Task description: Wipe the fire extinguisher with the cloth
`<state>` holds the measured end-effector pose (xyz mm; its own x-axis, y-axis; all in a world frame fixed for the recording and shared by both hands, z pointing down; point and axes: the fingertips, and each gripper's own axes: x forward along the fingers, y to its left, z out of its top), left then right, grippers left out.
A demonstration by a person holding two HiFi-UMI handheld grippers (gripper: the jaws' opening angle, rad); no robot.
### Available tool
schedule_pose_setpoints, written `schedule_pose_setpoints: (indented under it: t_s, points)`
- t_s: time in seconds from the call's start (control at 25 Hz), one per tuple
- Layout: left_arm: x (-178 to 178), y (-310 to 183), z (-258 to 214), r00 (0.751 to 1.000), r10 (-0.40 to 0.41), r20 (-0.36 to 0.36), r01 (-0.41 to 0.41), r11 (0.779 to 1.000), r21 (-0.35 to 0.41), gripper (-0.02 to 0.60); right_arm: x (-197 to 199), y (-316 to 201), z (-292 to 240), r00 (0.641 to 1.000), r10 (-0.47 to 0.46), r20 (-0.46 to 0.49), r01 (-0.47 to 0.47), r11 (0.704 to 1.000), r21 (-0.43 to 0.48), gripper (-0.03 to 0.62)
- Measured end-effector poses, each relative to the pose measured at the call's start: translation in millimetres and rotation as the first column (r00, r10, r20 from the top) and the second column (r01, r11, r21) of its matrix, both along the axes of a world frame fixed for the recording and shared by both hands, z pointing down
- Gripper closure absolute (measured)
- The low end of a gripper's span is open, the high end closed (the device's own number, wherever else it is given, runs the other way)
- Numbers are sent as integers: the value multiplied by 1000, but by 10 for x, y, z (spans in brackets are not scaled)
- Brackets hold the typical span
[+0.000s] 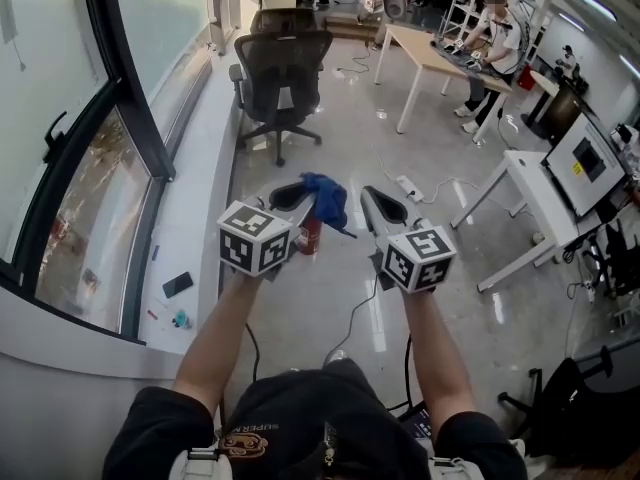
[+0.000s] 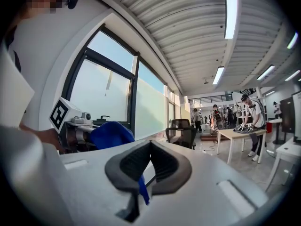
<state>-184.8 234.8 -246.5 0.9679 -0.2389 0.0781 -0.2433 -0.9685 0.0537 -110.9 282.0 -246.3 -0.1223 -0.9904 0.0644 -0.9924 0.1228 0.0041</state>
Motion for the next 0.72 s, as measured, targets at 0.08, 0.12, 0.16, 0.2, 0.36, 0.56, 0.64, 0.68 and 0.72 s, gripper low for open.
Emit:
schedule_pose_setpoints:
  t_s: [0.08,0.12,0.16,0.2,0.36,0.56,0.64,0.68,0.72]
  points:
    - [-25,27,-14,1000,3,-2,-3,1000,3,532,-30,19,-19,1000,6,-1,-6,1000,3,591]
    - [-30,36,-31,1000,4,-4,-4,1000,6,532,-38,26,-37,1000,9,-2,-9,1000,6,591]
    - [-31,44,-48,1000,4,-6,-4,1000,10,532,-40,33,-55,1000,12,-3,-12,1000,9,591]
    - [-30,52,-62,1000,4,-7,-4,1000,13,532,-39,40,-71,1000,15,-4,-15,1000,12,591]
    - [-57,61,-76,1000,-5,-6,5,1000,17,532,-57,63,-102,1000,19,-3,-19,1000,20,591]
    - [-119,62,-58,1000,-13,-8,13,1000,12,532,-92,83,-141,1000,22,-2,-22,999,35,591]
    - [-139,61,-52,1000,-9,-10,9,1000,9,532,-114,80,-167,1000,22,-7,-21,999,42,591]
    - [-152,57,-52,1000,-7,-12,8,1000,8,532,-130,74,-183,1000,20,-10,-20,999,46,591]
    - [-165,52,-53,1000,-7,-14,7,1000,7,532,-148,68,-200,1000,18,-13,-17,999,50,591]
